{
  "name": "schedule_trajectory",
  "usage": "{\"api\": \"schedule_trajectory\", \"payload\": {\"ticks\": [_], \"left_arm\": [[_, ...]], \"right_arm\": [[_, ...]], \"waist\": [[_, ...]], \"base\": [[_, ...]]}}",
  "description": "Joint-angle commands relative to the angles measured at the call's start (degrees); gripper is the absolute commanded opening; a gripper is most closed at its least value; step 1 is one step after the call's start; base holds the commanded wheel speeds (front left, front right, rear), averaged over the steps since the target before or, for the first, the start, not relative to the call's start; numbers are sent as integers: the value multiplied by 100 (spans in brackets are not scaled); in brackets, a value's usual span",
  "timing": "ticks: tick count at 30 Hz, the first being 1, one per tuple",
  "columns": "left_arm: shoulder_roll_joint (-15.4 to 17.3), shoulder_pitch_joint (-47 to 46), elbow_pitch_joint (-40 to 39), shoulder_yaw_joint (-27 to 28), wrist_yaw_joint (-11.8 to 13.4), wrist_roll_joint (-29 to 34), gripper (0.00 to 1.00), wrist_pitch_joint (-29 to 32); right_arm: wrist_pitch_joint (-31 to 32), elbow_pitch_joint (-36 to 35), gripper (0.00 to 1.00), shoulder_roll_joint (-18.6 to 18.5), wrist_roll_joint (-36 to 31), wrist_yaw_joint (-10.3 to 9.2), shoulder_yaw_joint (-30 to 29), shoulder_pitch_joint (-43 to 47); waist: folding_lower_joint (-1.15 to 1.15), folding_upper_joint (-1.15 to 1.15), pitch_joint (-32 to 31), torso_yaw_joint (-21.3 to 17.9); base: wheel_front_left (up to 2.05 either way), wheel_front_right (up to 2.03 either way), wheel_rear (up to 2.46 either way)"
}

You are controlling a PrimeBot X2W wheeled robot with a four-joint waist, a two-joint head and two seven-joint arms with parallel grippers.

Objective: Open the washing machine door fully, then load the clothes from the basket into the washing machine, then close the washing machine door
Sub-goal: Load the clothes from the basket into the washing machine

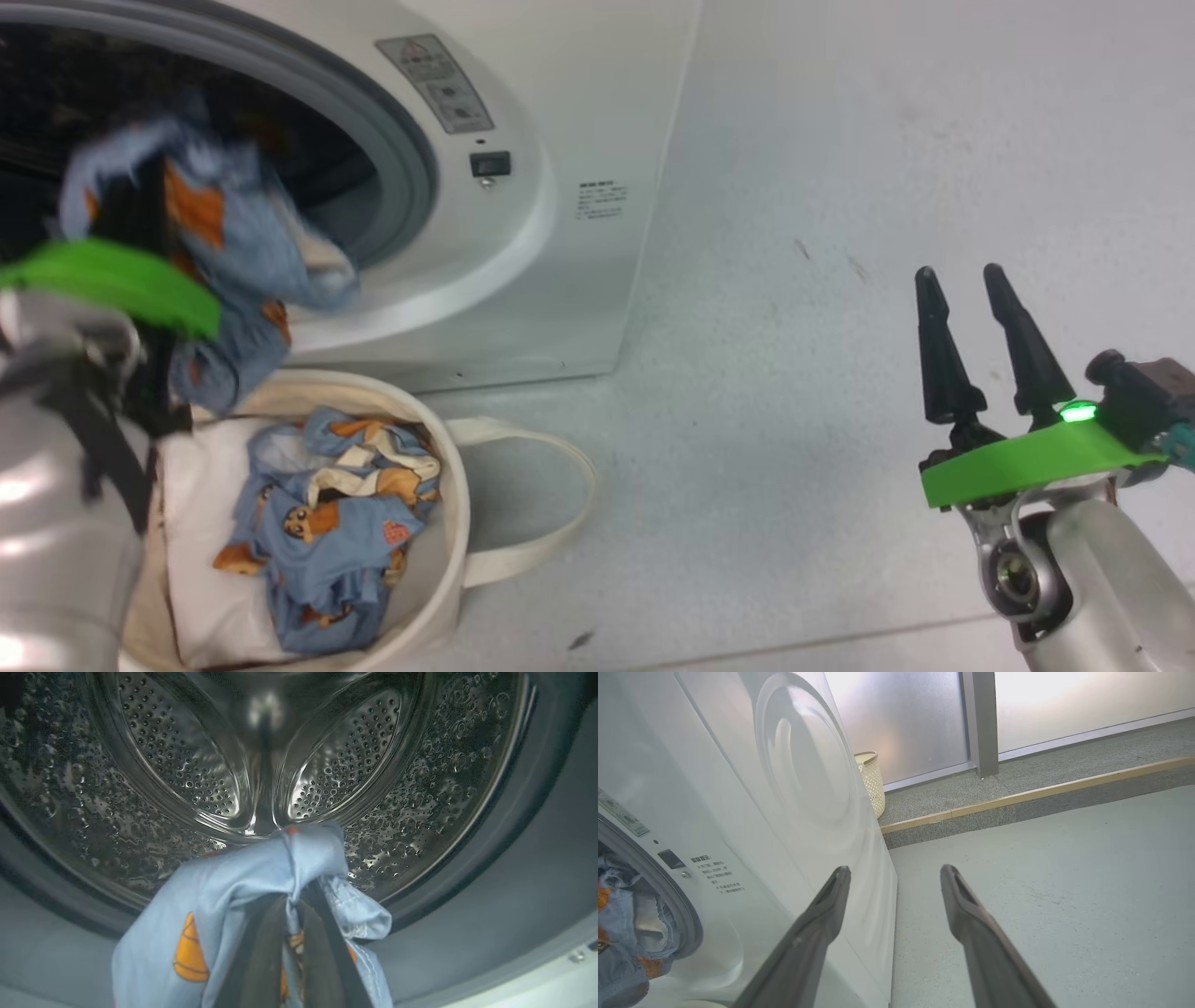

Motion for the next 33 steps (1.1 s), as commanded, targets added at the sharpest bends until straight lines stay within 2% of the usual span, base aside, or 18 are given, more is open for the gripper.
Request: {"api": "schedule_trajectory", "payload": {"ticks": [1,7,11,15,20,23,27,33], "left_arm": [[327,-506,49,46,-34,-66,0,-69],[559,-1371,785,-214,-35,-204,0,-8],[685,-1860,934,-440,-35,-147,0,-41],[830,-2273,323,-359,-36,-57,0,-66],[845,-2272,-615,208,-36,271,0,-68],[788,-2174,-597,337,-36,403,0,-68],[710,-2144,104,342,-36,509,0,-69],[674,-2399,1209,65,-36,368,0,99]], "right_arm": [[-71,-231,100,-102,-56,1,0,7],[-71,-388,100,-111,-169,1,-175,31],[-71,-501,100,-135,-245,1,-291,88],[-71,-617,100,-115,-305,1,-394,133],[-71,-708,100,-42,-369,1,-445,141],[-71,-718,100,-16,-390,1,-449,135],[-71,-708,100,23,-413,1,-455,136],[-71,-706,100,43,-432,1,-460,152]], "waist": [[0,0,248,-128],[0,0,643,-369],[0,0,876,-476],[0,0,1088,-514],[0,0,1276,-549],[0,0,1320,-558],[0,0,1355,-584],[0,0,1414,-645]], "base": [[0,0,0],[0,0,0],[0,0,0],[0,0,0],[0,0,0],[0,0,0],[0,0,0],[0,0,0]]}}
